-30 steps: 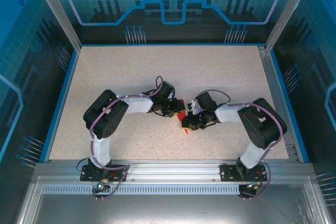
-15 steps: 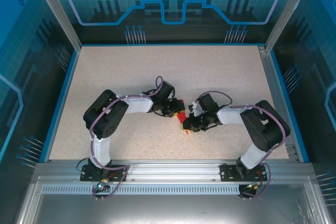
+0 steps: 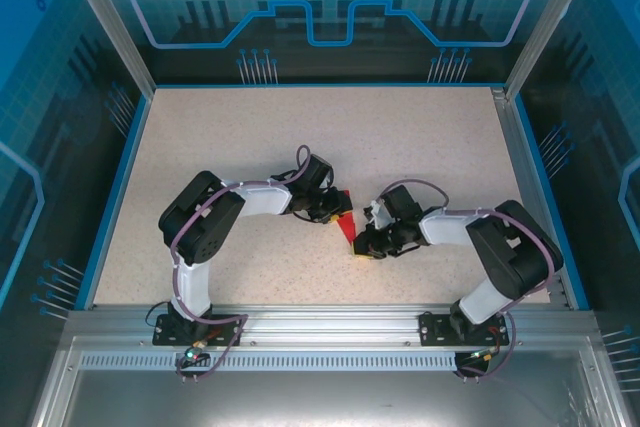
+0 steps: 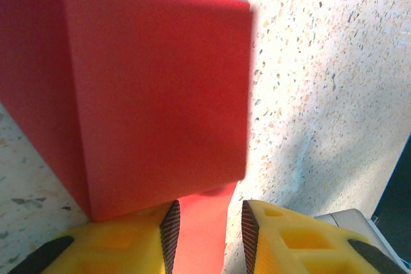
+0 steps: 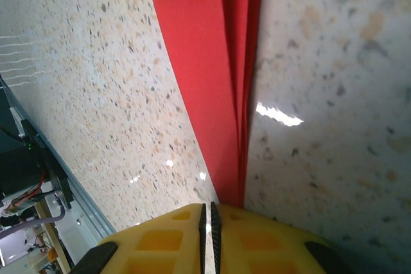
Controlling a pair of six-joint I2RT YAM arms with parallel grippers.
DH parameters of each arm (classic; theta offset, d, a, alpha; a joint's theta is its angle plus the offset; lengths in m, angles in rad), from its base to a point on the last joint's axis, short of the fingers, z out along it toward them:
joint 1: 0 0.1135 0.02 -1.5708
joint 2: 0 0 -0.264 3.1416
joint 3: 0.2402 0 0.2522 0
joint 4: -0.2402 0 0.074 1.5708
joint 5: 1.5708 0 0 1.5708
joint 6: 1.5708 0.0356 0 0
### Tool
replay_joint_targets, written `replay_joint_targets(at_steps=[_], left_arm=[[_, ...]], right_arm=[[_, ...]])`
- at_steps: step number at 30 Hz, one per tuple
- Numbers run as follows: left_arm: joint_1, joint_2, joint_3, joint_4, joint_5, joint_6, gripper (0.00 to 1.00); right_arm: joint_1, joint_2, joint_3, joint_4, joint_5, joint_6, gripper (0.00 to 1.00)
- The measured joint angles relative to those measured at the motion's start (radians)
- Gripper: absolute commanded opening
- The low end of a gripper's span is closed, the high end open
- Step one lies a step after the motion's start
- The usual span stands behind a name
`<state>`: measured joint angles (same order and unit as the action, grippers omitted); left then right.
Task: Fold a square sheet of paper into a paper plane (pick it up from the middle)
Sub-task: Fifth fold the wing at the center of the table.
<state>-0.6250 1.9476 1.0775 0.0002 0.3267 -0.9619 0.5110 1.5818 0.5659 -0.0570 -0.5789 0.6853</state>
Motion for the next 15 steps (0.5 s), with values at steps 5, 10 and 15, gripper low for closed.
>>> replay_joint_targets(at_steps=[5,10,15], left_arm=[[0.000,0.000,0.000,-0.002,0.000,0.000,0.35],[0.000,0.000,0.000,-0.002,0.000,0.000,0.35],[0.000,0.000,0.000,-0.002,0.000,0.000,0.35]], right_arm=[[0.000,-0.035,-0.031,-0.011,0.002,-0.010,0.14],[-0.002,-0.089,-0.048,-0.079,0.002,-0.010,0.15],[-0.002,-0.158,-0.009,-0.127,0.003,-0.005,0.16]])
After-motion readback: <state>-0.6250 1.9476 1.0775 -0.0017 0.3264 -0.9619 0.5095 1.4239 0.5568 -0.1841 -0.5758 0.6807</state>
